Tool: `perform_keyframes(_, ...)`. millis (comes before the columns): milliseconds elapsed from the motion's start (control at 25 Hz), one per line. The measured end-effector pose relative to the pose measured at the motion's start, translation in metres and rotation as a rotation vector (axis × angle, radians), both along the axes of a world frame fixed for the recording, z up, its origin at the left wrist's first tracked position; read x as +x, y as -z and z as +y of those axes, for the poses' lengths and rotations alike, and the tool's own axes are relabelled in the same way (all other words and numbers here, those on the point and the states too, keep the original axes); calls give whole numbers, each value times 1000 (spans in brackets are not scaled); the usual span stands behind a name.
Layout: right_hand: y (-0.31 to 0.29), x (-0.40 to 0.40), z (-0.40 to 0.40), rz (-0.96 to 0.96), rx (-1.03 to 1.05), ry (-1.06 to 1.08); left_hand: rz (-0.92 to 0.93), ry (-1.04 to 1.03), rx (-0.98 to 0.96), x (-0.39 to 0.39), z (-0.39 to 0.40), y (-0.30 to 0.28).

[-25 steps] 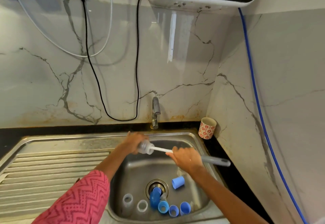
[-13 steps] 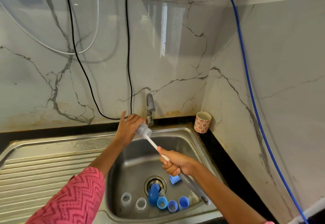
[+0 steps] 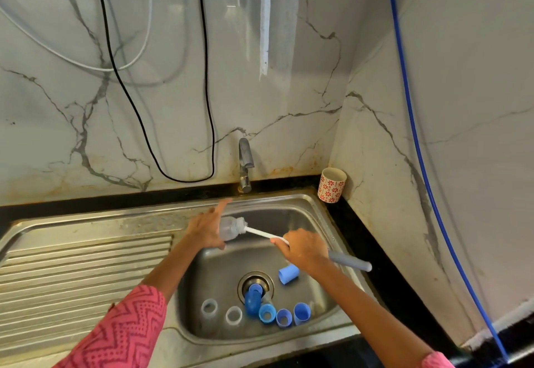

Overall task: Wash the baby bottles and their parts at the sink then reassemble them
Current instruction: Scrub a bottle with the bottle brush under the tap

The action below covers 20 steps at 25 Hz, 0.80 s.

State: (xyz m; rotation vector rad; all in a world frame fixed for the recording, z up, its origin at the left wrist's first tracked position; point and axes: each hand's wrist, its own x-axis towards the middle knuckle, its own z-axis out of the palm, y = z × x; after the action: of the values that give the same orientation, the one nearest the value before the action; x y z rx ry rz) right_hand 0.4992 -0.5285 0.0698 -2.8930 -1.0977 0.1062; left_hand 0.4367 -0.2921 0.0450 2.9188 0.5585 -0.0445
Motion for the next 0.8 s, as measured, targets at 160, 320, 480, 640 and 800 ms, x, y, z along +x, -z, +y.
perform_keyframes(160, -1, 11, -11, -213, -122, -121, 65, 46, -5, -1, -12, 10)
perform_keyframes(320, 6, 18, -28, -227, -166, -172, 75, 21, -69, -2, -10, 23)
perform_keyframes(480, 24, 27, -59, -98, -78, 44, 46, -107, 9, -3, 9, 19)
perform_keyframes(640, 37, 17, -59, 101, -3, 187, -59, -356, -440, 8, -23, 17)
perform_keyframes(800, 40, -7, -53, 243, 71, 208, -265, -407, -873, 8, -46, 29)
